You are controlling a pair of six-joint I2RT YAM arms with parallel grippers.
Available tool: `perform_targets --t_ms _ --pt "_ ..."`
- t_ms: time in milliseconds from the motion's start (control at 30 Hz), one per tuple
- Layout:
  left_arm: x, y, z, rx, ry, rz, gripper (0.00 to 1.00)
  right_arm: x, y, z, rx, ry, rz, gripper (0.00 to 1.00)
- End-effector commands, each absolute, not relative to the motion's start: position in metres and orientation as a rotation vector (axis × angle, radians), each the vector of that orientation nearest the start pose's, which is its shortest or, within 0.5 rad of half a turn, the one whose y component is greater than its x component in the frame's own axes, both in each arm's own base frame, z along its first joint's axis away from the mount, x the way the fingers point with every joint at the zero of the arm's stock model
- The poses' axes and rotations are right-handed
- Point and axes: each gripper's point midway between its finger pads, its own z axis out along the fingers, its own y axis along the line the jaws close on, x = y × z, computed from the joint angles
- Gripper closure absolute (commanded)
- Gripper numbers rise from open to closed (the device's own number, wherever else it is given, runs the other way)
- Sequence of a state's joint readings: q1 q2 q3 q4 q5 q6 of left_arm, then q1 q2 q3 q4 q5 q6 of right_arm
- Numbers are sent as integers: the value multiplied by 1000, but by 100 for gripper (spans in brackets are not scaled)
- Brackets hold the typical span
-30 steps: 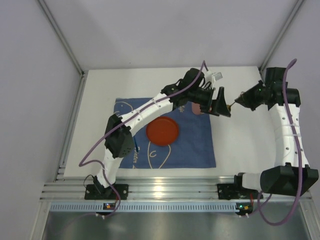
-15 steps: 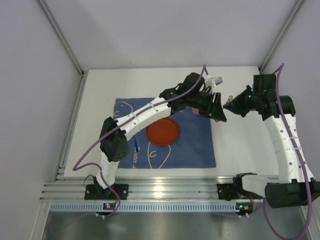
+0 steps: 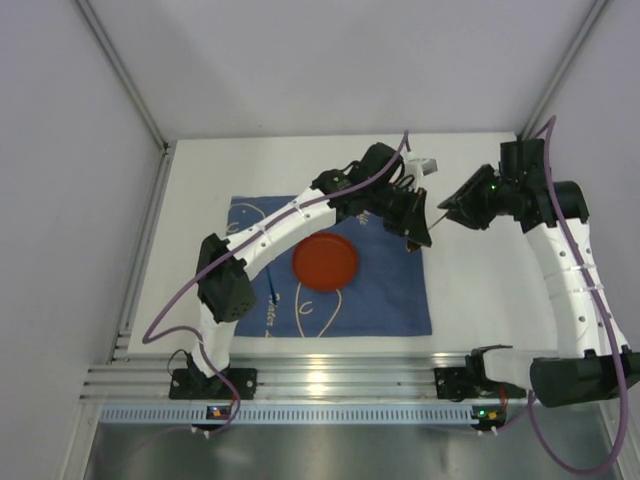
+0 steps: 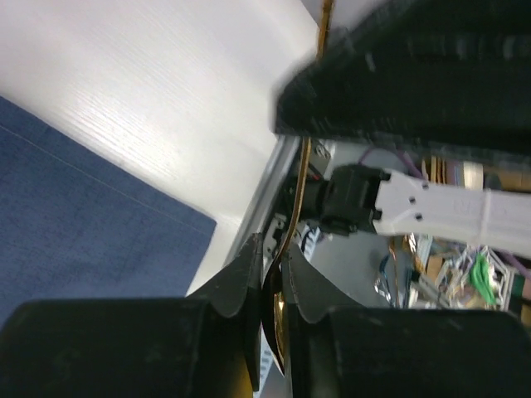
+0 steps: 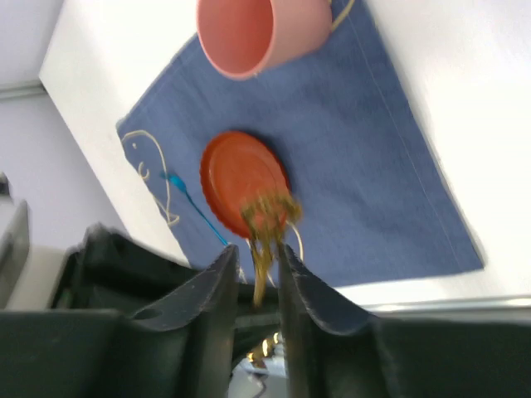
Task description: Set the dinner table for one person
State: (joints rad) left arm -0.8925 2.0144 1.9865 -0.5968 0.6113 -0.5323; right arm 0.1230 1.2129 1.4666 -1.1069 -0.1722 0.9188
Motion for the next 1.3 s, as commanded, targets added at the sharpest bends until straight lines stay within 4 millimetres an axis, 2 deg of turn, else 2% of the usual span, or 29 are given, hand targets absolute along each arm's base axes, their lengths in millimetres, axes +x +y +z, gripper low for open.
perform_targets --t_ms 0,33,67,133,200,300,367,467,500,600,667,700,733,933,1100,1267 --pt "193 -460 268 1138 2295 -1461 100 299 92 304 682 2315 594 47" --pt "186 -453 262 1170 2322 -1460 100 296 91 302 595 2352 558 41" --pt "176 -441 255 1193 2365 -1447 100 296 89 309 545 2348 541 38" --pt "172 -430 251 1218 2356 -1411 100 293 80 309 485 2364 452 36" --pt "162 -417 248 1236 2374 -1402 100 291 77 318 460 2335 435 36" --pt "153 -407 239 1267 2412 -1390 100 297 85 326 437 2298 496 38" --pt "148 -404 238 1290 2414 -1401 100 299 97 324 415 2308 557 40" --pt "146 -404 241 1298 2404 -1414 100 304 110 320 385 2320 581 51" --pt "145 -405 243 1295 2399 -1427 100 304 114 318 373 2322 584 65" --pt "143 -411 259 1275 2349 -1505 100 298 125 305 350 2340 578 91" --pt "144 -418 272 1254 2292 -1558 100 292 132 288 343 2378 584 97" --pt "144 -419 276 1251 2275 -1563 100 287 136 285 330 2384 590 100" --pt "145 -420 277 1248 2265 -1560 100 283 137 275 341 2409 581 100" --pt "148 -423 276 1220 2270 -1556 100 264 150 262 304 2449 597 100" --pt "165 -426 264 1150 2322 -1461 100 250 152 258 288 2475 572 100" --pt "183 -431 252 1077 2364 -1409 100 238 144 250 286 2500 528 100"
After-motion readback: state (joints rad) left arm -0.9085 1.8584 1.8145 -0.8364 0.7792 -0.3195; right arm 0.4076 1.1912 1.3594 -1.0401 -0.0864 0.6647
